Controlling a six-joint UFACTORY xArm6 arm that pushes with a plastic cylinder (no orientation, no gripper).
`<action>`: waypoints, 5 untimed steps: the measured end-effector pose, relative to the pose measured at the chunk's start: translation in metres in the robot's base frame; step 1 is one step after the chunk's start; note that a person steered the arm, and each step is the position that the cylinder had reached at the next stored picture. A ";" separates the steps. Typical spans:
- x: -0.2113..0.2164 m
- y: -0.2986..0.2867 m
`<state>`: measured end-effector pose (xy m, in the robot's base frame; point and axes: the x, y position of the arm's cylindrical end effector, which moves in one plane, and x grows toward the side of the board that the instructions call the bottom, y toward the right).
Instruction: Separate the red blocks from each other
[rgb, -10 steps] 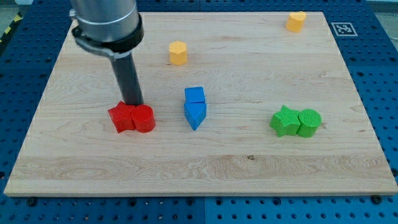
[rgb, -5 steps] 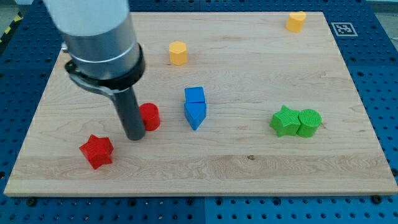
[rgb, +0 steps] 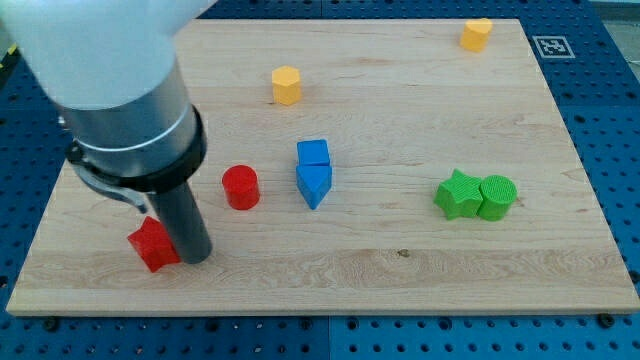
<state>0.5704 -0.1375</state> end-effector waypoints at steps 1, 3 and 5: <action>0.000 -0.028; 0.000 -0.047; -0.029 -0.030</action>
